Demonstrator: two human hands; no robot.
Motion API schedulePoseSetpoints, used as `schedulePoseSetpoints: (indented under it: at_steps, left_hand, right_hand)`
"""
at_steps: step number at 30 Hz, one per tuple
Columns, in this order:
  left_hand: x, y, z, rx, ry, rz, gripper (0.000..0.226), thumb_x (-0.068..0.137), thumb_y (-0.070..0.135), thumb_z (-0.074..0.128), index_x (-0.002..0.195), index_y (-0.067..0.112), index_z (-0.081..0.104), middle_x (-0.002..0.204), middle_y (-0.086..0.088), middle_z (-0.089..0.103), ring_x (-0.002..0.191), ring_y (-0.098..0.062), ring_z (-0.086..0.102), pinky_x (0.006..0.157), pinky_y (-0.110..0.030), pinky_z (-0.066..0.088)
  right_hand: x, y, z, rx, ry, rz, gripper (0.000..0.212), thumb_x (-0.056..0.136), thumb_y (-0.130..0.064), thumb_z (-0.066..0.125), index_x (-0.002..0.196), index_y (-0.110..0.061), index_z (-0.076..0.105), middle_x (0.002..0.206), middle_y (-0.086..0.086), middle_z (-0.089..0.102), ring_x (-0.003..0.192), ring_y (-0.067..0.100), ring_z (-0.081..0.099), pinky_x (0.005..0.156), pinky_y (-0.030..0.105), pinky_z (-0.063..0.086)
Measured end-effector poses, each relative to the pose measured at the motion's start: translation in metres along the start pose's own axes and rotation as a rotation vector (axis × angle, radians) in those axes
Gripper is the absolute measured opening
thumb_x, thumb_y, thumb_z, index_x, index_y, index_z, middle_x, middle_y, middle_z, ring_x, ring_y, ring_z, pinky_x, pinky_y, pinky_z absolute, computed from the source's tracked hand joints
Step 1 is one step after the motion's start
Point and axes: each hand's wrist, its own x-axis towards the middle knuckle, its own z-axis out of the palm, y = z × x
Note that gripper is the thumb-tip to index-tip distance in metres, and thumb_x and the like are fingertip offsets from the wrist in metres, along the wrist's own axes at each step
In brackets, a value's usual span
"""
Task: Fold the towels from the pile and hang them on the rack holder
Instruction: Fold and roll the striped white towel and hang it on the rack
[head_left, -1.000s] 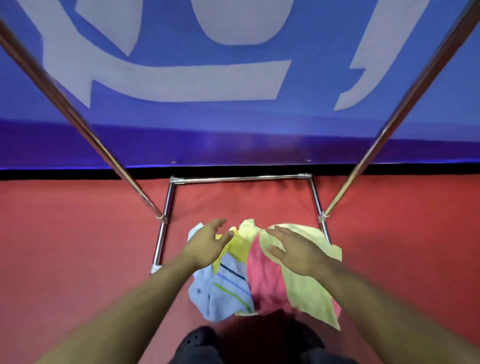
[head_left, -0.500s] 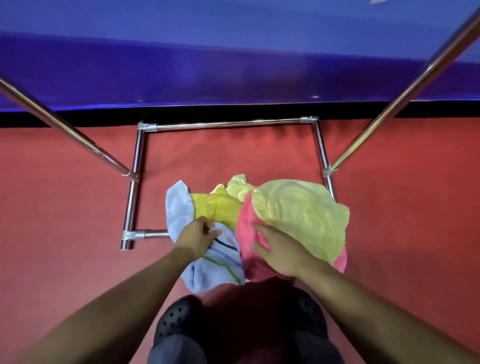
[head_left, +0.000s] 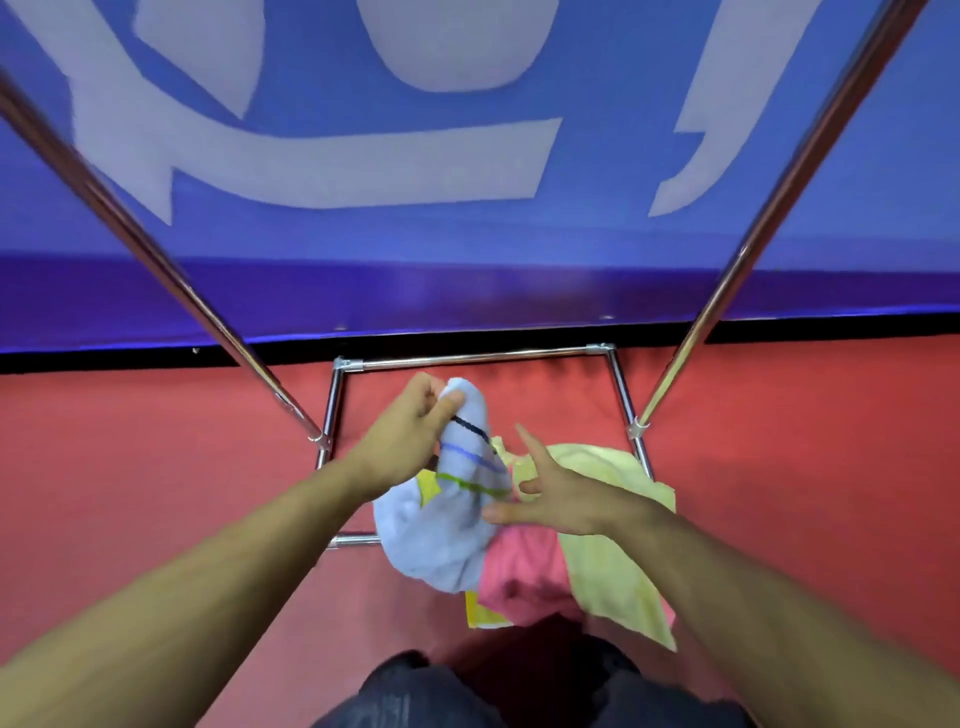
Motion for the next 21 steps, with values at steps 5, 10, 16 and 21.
schedulePoseSetpoints:
  at_steps: [5,10,16,21]
  left_hand:
    - [-0.046,0.114,-0.033,-0.138,0.131,0.164,0.024,0.109,0.038,0.044,0.103,0.015,0.046,0.091,-0.003,0.055,0.080,-0.011,0.061,0.065,-0.035,0.061]
    - [-0.090,0.206,-0.067,-0.383,0.230,0.336,0.022,0.111,0.031,0.041,0.103,0.012,0.049,0.071,0.009,0.064,0.061,-0.003,0.065,0.050,-0.028,0.057]
    - [-0.118,0.289,-0.097,-0.668,0.312,0.477,0.026,0.111,0.032,0.041,0.101,0.010,0.050,0.073,-0.001,0.064,0.061,-0.011,0.068,0.053,-0.027,0.059]
    - [-0.113,0.302,-0.088,-0.733,0.321,0.483,0.029,0.112,0.030,0.037,0.095,0.010,0.049,0.076,-0.004,0.065,0.059,-0.010,0.069,0.055,-0.026,0.058]
  right_hand:
    - [-0.030,-0.053,-0.015,0.118,0.198,-0.086,0.147,0.071,-0.046,0.090,0.153,-0.034,-0.032,0.131,0.000,0.049,0.131,0.012,0.048,0.114,0.034,0.039]
    - [-0.059,-0.086,-0.020,0.404,0.229,-0.212,0.162,0.047,-0.058,0.097,0.150,-0.049,-0.028,0.135,-0.001,0.067,0.124,0.027,0.065,0.111,0.059,0.043]
    - [-0.101,-0.128,-0.002,0.479,0.388,-0.496,0.124,0.077,-0.015,0.088,0.154,-0.048,-0.004,0.094,0.002,0.079,0.088,0.016,0.077,0.072,0.022,0.058]
    - [-0.120,-0.142,0.007,0.386,0.592,-0.680,0.102,0.095,-0.022,0.071,0.150,-0.065,-0.003,0.069,0.010,0.070,0.062,0.015,0.063,0.070,0.027,0.050]
